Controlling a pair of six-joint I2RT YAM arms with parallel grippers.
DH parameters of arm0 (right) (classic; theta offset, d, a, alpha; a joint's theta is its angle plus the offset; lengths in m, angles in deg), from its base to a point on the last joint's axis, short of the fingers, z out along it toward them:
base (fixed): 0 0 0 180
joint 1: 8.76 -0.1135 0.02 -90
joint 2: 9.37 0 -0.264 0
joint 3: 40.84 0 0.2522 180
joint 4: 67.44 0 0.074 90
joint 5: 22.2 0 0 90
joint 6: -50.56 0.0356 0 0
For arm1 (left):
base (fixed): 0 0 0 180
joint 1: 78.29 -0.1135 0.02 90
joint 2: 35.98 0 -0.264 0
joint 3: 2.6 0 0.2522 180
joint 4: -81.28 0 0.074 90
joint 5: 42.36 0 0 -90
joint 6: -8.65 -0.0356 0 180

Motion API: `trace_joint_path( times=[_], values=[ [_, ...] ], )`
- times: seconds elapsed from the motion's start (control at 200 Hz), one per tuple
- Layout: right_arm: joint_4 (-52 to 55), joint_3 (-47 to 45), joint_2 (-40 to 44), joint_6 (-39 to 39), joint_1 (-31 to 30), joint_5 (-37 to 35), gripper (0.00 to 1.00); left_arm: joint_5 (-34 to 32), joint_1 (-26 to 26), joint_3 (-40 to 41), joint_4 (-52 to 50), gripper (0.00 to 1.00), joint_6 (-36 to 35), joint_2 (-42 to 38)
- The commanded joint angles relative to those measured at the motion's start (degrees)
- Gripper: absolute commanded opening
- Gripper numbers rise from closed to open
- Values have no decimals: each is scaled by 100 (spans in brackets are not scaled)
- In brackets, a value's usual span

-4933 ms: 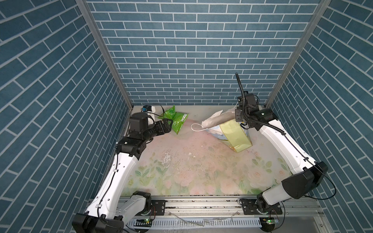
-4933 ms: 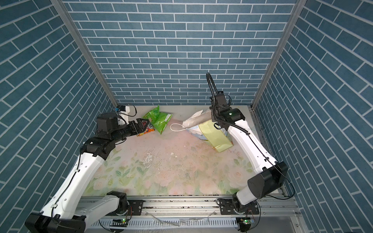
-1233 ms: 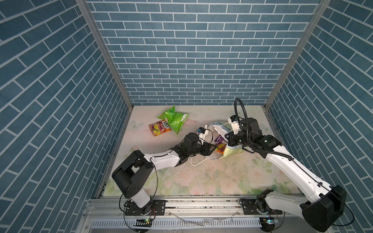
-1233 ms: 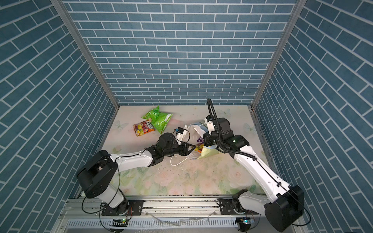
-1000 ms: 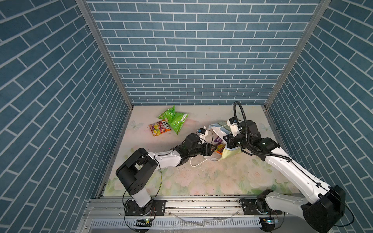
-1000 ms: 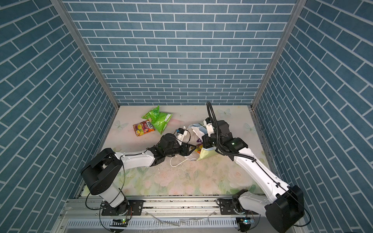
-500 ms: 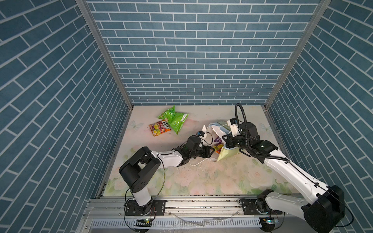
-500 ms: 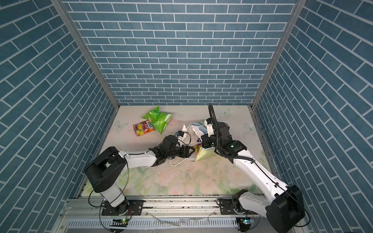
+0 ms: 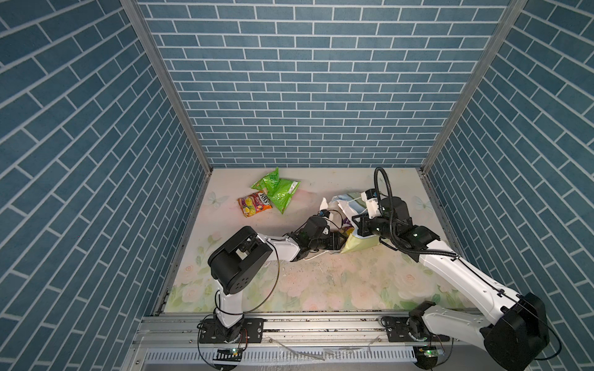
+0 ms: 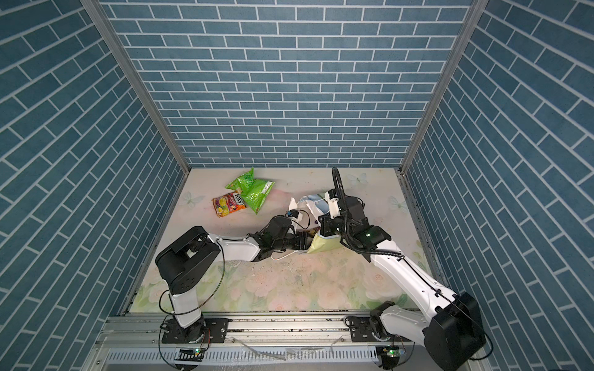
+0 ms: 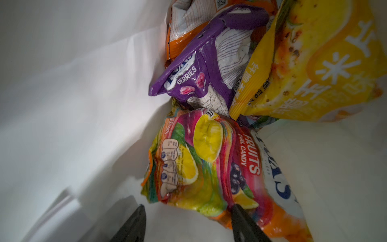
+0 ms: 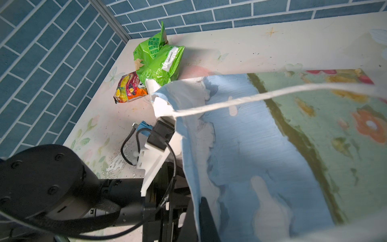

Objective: Take the snacks out of the paper bag
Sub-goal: Pick up the snack from the paper bag.

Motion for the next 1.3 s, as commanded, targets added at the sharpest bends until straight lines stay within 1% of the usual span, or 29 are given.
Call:
trace_joint_path(
  times=[0.0, 0.125, 0.265, 0.36, 0.43, 0.6, 0.615, 0.71, 0.99, 1.13, 1.29],
  values=[
    [-269, -92, 18, 138, 19, -73, 0, -32, 70, -253, -137, 58, 70, 228],
    [-268, -115, 44, 136, 19, -116, 0, -148, 79, -506, -412, 45, 83, 376],
    [-250, -158, 71, 154, 18, -168, 0, -233, 65, -737, -755, 20, 47, 388],
    [-222, -194, 106, 186, 19, -246, 0, -261, 70, -745, -863, 10, 13, 222],
    [-220, -222, 150, 219, 25, -287, 0, -313, 70, -722, -987, 0, -31, 27],
    [-18, -220, 230, 277, 17, -451, 0, -583, 70, -647, -1424, 0, -231, -592],
    [-2, -225, 249, 283, 19, -577, 0, -609, 70, -640, -1447, 0, -252, -648],
    [115, -238, 339, 357, 21, -801, 0, -717, 70, -571, -1620, 0, -349, -999],
    [199, -308, 510, 624, 18, -1190, 0, -1095, 9, -225, -2197, 0, -672, -2003],
    [187, -310, 514, 756, 17, -1258, 0, -1231, -103, -146, -2501, 0, -854, -2512],
    [323, -283, 585, 874, 20, -1270, 0, -1316, -269, -149, -2616, 0, -888, -3026]
  ],
)
